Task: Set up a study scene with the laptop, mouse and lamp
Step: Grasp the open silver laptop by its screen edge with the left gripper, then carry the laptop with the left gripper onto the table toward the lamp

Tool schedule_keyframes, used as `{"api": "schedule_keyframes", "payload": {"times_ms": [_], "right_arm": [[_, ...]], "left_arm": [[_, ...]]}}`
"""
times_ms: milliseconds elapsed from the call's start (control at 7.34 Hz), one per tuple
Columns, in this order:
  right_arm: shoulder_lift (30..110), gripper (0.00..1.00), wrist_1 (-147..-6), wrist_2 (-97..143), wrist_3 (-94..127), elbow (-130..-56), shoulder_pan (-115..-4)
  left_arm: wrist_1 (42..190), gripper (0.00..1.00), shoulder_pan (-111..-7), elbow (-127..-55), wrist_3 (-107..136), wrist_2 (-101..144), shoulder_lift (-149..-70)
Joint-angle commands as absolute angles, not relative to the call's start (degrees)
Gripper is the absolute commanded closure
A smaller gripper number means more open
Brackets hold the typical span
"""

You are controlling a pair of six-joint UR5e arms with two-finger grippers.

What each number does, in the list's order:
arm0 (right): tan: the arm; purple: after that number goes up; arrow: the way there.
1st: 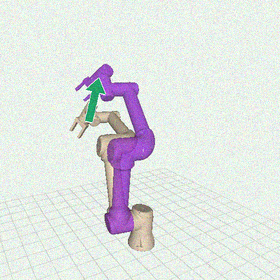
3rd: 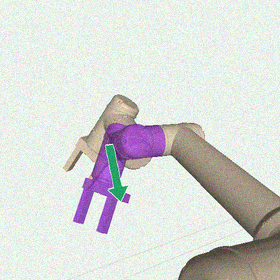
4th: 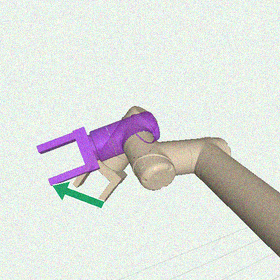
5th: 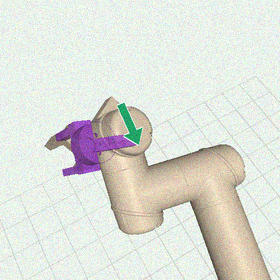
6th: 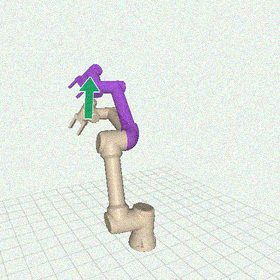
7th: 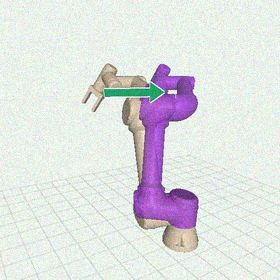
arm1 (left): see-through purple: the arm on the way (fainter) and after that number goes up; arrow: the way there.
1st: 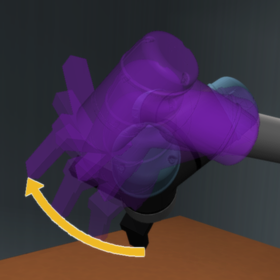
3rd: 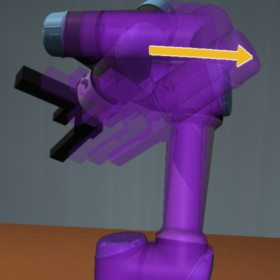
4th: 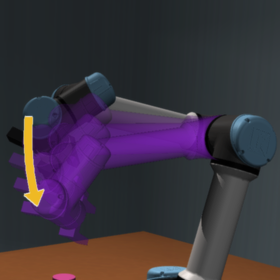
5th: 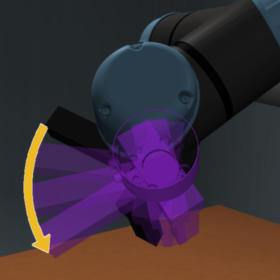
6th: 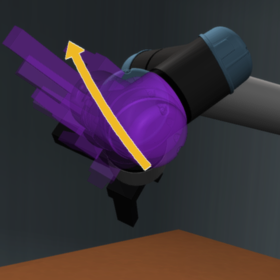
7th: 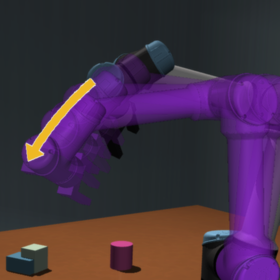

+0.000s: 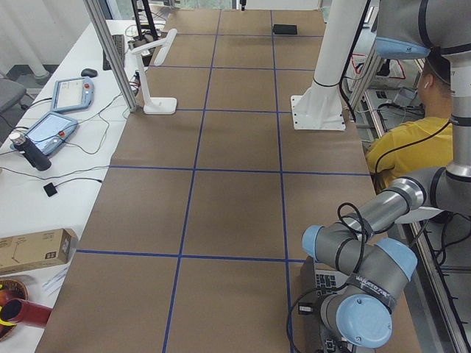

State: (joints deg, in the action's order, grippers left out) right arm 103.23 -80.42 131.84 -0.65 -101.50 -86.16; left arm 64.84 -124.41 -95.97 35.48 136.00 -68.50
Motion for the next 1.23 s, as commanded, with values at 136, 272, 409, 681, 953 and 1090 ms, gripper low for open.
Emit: {"api": "schedule_keyframes", "payload": {"times_ms": [136, 272, 409, 681, 953, 1090], "right_arm": [[103.27, 0.00, -80.42, 131.84, -0.62, -101.43, -86.13], [103.27, 0.00, -80.51, 131.84, -0.62, -101.43, -86.13], [103.27, 0.00, -80.51, 131.92, -0.62, -101.34, -86.13], [103.27, 0.00, -80.51, 132.10, -0.62, -101.34, -86.13], [103.27, 0.00, -80.51, 132.10, -0.53, -101.34, -86.13], [103.27, 0.00, -80.51, 132.27, -0.53, -101.34, -86.13]], "left_arm": [[64.95, 1.00, -124.19, -100.71, 39.19, 140.78, -69.86], [65.04, 1.00, -124.02, -100.90, 42.07, 142.37, -72.05], [65.04, 1.00, -122.53, -100.99, 44.62, 144.12, -74.42], [65.91, 1.00, -116.31, -100.99, 51.46, 147.03, -79.95], [75.17, 1.00, -110.60, -100.99, 59.72, 147.92, -82.43], [80.89, 1.00, -106.22, -100.90, 66.29, 149.14, -83.75]]}}
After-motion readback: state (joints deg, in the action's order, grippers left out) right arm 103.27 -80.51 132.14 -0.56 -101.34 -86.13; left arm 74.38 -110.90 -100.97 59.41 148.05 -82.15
